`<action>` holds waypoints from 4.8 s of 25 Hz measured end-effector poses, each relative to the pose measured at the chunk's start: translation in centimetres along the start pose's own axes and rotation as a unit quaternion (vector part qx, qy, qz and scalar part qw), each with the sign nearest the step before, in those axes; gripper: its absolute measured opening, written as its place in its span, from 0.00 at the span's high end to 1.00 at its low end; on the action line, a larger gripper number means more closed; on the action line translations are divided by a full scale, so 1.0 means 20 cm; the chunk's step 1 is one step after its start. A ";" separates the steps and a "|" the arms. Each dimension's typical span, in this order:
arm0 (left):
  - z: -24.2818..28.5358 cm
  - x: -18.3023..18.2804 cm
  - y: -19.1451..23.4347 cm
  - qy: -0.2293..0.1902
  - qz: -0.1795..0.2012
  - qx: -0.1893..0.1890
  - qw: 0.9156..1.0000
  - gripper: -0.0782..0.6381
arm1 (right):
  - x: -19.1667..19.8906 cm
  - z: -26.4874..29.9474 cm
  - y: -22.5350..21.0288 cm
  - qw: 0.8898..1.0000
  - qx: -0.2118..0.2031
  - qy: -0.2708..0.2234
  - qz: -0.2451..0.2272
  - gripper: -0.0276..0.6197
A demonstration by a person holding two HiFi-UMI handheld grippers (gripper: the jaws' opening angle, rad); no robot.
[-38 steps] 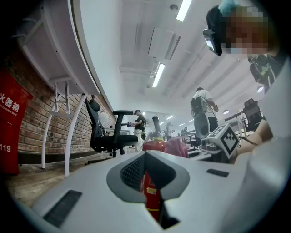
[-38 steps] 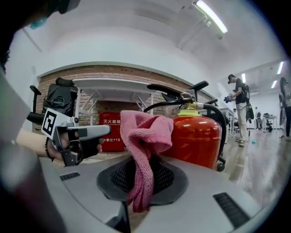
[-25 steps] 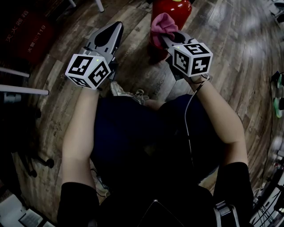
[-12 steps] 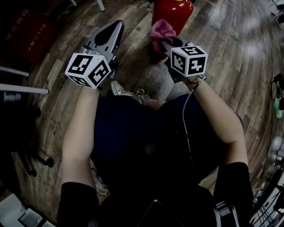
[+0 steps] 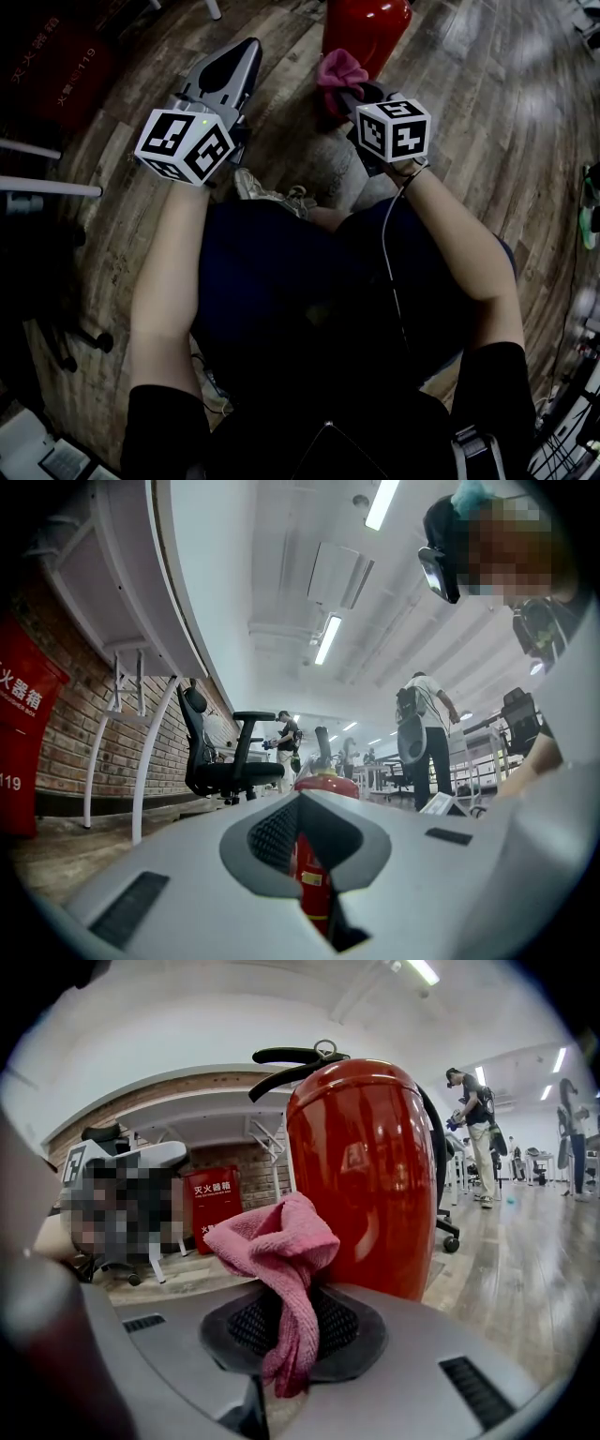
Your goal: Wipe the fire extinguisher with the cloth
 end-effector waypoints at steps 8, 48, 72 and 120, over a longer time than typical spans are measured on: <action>0.00 0.00 0.00 -0.002 -0.001 0.000 1.000 0.87 | 0.09 0.04 -0.01 1.000 0.005 0.020 -0.016 0.85; 0.00 -0.03 0.01 -0.016 -0.018 0.013 1.000 0.87 | 0.54 0.24 -0.07 0.986 0.020 0.128 -0.106 0.85; 0.03 -0.06 -0.02 -0.024 -0.043 0.028 0.998 0.87 | 0.84 0.37 -0.19 0.953 0.016 0.214 -0.214 0.85; -0.09 -0.10 0.16 -0.062 -0.084 -0.041 0.994 0.87 | -0.56 -0.01 0.51 0.757 0.164 -0.129 -0.619 0.85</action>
Point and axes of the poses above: the fingertips, and each gripper's own axes: z forward along the fingers, y to its left, x out of its underside, the point moved 3 cm from there along -z, backward along the fingers, and after that the axes turned 6 degrees about z, right-handed, at the moved point
